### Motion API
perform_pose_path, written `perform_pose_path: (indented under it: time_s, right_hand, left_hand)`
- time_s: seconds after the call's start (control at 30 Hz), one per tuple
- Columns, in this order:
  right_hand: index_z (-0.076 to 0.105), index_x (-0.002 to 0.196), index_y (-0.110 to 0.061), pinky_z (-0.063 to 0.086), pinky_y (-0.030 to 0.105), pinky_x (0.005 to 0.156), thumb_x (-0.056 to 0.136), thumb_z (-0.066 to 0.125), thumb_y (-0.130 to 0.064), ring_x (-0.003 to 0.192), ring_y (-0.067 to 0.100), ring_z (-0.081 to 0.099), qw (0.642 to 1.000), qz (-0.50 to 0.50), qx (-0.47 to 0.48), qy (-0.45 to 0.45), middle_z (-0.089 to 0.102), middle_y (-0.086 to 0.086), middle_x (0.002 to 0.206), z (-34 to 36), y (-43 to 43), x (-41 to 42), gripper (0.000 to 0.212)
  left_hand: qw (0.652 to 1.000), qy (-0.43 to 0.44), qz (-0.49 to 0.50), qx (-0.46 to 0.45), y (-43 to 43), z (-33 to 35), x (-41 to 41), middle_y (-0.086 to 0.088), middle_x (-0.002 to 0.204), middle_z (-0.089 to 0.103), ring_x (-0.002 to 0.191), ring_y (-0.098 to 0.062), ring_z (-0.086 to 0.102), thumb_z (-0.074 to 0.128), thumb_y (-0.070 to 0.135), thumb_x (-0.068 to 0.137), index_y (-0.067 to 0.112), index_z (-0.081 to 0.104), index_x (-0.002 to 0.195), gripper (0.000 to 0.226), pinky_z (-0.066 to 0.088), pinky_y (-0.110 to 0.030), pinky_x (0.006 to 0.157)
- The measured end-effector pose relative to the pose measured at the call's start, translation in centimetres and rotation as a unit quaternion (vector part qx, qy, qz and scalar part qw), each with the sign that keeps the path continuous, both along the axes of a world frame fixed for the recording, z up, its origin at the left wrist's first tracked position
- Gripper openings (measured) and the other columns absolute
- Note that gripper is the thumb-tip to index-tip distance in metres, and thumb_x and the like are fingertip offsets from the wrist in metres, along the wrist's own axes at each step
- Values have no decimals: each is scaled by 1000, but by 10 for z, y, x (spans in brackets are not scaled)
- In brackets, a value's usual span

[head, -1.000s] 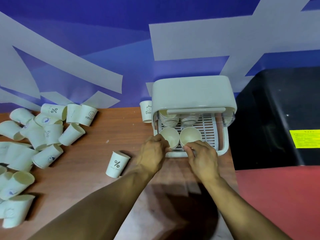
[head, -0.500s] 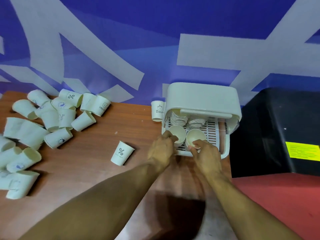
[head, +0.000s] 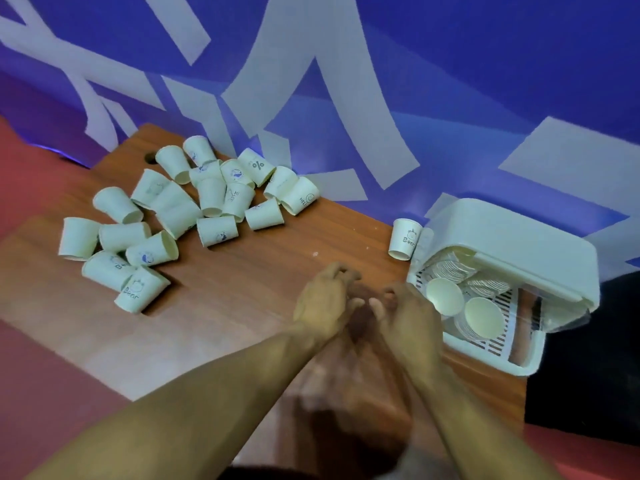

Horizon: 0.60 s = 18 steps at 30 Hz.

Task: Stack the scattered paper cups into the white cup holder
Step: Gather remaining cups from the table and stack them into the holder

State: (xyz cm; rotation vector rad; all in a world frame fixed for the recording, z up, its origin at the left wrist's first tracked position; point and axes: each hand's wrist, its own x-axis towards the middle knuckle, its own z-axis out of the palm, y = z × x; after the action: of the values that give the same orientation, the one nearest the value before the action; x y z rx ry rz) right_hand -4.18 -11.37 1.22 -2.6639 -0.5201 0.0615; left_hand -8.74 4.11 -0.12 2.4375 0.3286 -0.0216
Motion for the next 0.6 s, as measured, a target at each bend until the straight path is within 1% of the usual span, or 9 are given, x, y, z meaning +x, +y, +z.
perform_pose_path:
  time_s: [0.1,0.13,0.2,0.27,0.33,0.47,0.6]
  right_hand:
    - [64,107,-24,49,34,73,85,68,-37,93,24,65,999,25,-1,33,65,-3,105,-9,34,-1,26]
    - [63,109,-23,50,35,75,84,69,-36,95,24,64,998,30,-1,51,65,-2,107,-14,45,0,29]
    - [59,116,-22,50,38,81,85,68,-36,102,26,62,995,34,-12,91,61,0,115,-25,63,1,36]
    - [54,124,-20,48,39,84,85,67,-37,108,28,59,991,25,-38,122,56,3,124,-34,78,3,44]
    - [51,129,-17,45,40,86,85,68,-35,111,32,56,989,9,-54,134,53,6,128,-40,90,4,50]
    - [47,132,-11,44,41,88,85,70,-35,113,37,55,985,-13,-87,151,53,12,129,-54,105,8,58]
    - [50,128,-11,45,40,87,84,71,-33,110,35,58,978,-23,-120,167,59,12,124,-62,117,6,54]
  left_hand:
    - [998,9,61,-8,40,-6,-24,8,130,47,106,-19,58,68,38,88,29,60,124,38,51,-35,82]
    - [997,18,79,-4,53,-8,-32,8,129,46,104,-19,58,67,38,89,28,60,124,37,50,-33,79]
    - [993,39,108,6,75,-12,-48,8,128,46,99,-20,60,65,38,89,27,60,123,36,41,-27,71]
    - [990,57,130,12,94,-18,-62,8,129,46,96,-21,61,64,41,90,27,59,124,37,35,-25,69]
    - [987,68,148,12,110,-25,-73,9,130,47,95,-22,61,61,43,92,29,58,125,36,36,-26,69]
    - [982,84,169,13,134,-38,-85,10,131,46,95,-23,62,58,44,93,31,56,124,34,40,-29,68]
    - [980,78,180,17,151,-47,-93,10,128,48,94,-23,62,58,45,93,32,56,121,32,40,-28,68]
